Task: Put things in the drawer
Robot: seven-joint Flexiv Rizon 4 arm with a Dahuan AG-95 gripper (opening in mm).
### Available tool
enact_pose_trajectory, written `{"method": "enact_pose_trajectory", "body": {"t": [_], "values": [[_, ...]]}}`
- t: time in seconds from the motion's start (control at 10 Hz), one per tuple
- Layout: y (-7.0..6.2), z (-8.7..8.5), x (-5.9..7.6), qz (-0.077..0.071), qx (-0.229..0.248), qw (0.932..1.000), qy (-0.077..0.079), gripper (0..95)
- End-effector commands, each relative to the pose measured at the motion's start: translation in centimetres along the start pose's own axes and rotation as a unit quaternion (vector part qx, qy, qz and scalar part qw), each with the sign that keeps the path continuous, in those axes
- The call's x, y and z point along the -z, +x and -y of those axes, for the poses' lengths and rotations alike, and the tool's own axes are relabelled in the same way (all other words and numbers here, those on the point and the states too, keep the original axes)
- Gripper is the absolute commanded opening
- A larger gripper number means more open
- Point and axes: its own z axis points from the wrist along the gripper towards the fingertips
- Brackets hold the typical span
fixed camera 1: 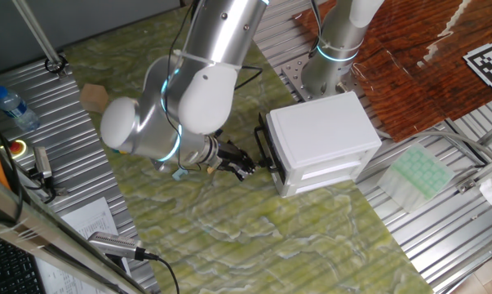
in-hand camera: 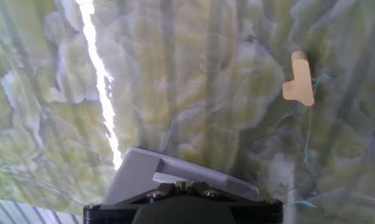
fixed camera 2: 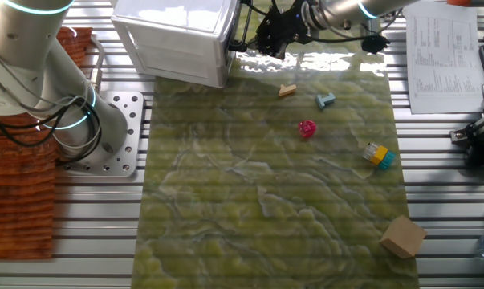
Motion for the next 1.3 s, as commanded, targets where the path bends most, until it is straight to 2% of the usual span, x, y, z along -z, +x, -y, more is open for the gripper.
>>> {"method": "enact_pose_trajectory", "body": {"t": [0.1, 0.4, 0.5, 0.7, 0.8, 0.9, 1.1, 1.2, 1.3], "values": [[0.2, 0.0, 0.0, -0.003, -0.001, 1.0000, 0.001, 0.0], [0.2, 0.0, 0.0, -0.006, -0.004, 1.0000, 0.002, 0.0], [0.2, 0.0, 0.1, -0.002, -0.005, 1.0000, 0.002, 0.0], [0.3, 0.1, 1.1, 0.012, -0.007, 0.9999, 0.006, 0.0], [0.3, 0.3, 1.8, 0.027, -0.012, 0.9995, 0.007, 0.0], [0.5, 0.8, 3.2, 0.062, -0.031, 0.9976, 0.011, 0.0], [1.0, 1.8, 6.1, 0.138, -0.053, 0.9883, 0.039, 0.0], [1.3, 2.0, 7.0, 0.164, -0.055, 0.9829, 0.063, 0.0], [1.6, 2.4, 7.3, 0.183, -0.050, 0.9771, 0.097, 0.0]]}}
